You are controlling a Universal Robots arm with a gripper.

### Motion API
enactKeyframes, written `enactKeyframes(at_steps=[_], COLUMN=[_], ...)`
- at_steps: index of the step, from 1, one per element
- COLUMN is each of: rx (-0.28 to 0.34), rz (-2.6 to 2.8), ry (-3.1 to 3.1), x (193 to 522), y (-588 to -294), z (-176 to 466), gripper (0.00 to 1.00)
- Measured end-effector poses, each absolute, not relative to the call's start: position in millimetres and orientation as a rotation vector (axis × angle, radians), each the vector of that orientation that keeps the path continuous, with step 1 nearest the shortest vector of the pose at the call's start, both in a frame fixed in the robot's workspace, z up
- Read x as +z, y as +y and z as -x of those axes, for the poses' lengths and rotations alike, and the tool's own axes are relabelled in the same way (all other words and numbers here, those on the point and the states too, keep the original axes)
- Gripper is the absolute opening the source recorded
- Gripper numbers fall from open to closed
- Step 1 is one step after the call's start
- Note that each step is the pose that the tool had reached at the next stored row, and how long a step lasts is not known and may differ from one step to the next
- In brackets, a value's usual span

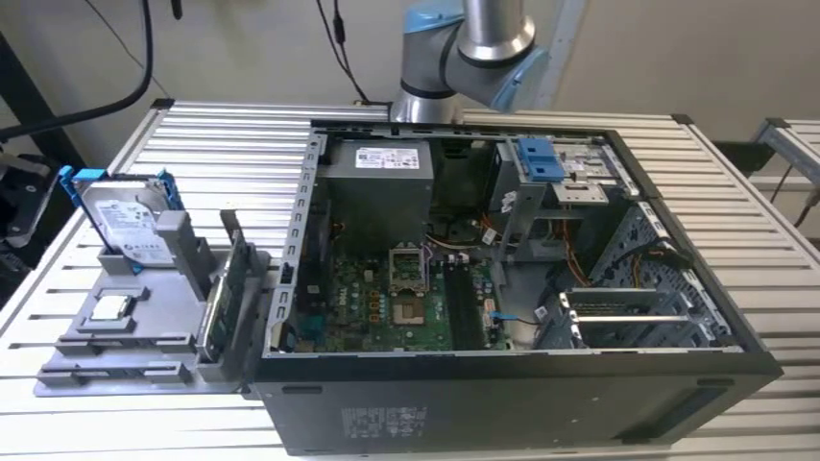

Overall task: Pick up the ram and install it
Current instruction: 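Pick up the ram and move it above insertion slot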

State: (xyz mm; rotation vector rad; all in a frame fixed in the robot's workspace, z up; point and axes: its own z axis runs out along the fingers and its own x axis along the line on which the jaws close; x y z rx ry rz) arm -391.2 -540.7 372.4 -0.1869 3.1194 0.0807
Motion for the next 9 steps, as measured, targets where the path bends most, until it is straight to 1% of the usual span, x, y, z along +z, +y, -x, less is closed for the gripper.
enactKeyframes(at_steps=[9], rx=[0.081], rz=[0.271], ry=[3.115], x=[372.4], y=[-540.6], z=[391.2], gripper=[0.11])
